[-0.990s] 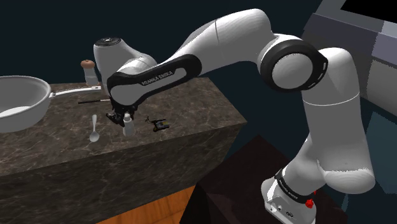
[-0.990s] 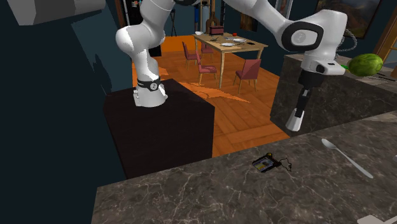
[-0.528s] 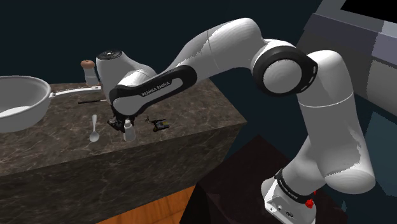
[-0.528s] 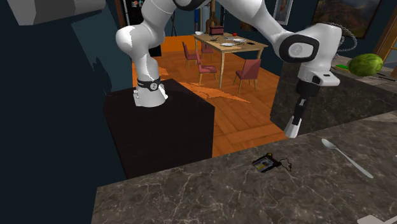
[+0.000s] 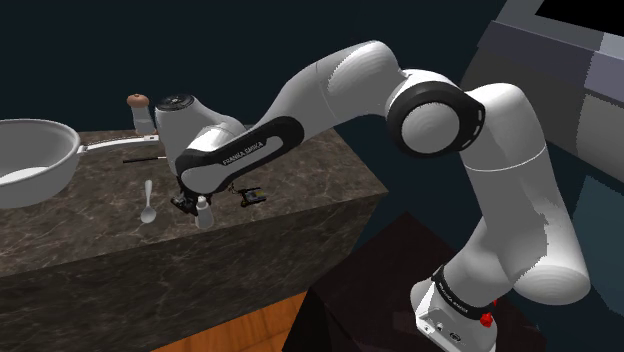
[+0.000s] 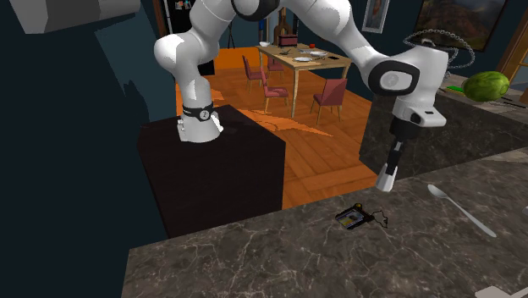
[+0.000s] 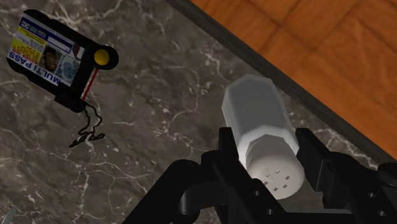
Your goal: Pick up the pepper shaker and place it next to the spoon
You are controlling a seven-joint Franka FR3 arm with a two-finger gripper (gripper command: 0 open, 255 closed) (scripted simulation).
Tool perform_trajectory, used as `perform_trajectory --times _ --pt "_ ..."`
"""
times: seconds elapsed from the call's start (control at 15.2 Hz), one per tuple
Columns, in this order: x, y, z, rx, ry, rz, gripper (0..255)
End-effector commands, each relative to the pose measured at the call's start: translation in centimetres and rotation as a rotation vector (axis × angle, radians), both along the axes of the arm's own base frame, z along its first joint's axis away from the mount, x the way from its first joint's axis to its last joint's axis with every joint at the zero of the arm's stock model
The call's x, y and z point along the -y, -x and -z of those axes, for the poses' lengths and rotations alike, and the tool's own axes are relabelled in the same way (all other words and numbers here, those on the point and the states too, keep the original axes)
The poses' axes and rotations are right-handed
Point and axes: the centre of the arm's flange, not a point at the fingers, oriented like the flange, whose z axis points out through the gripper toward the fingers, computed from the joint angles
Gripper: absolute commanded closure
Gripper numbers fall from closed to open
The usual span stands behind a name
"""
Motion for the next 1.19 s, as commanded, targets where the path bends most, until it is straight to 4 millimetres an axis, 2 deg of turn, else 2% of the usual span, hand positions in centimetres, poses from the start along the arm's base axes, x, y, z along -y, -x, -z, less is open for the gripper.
perform_trajectory --times 0.0,0.26,0.33,0.66,0.92,1.12 --pt "0.0 0.0 0.1 0.000 0.000 0.000 255" --pt "0.0 0.0 0.1 0.000 0.000 0.000 255" --pt "0.0 0.0 0.1 0.000 0.000 0.000 0" --pt "0.0 0.0 0.1 0.000 0.000 0.000 0" --pt "-0.4 0.2 -4.9 0.000 0.000 0.000 0" --pt "-0.4 0.2 -4.9 0.000 0.000 0.000 0"
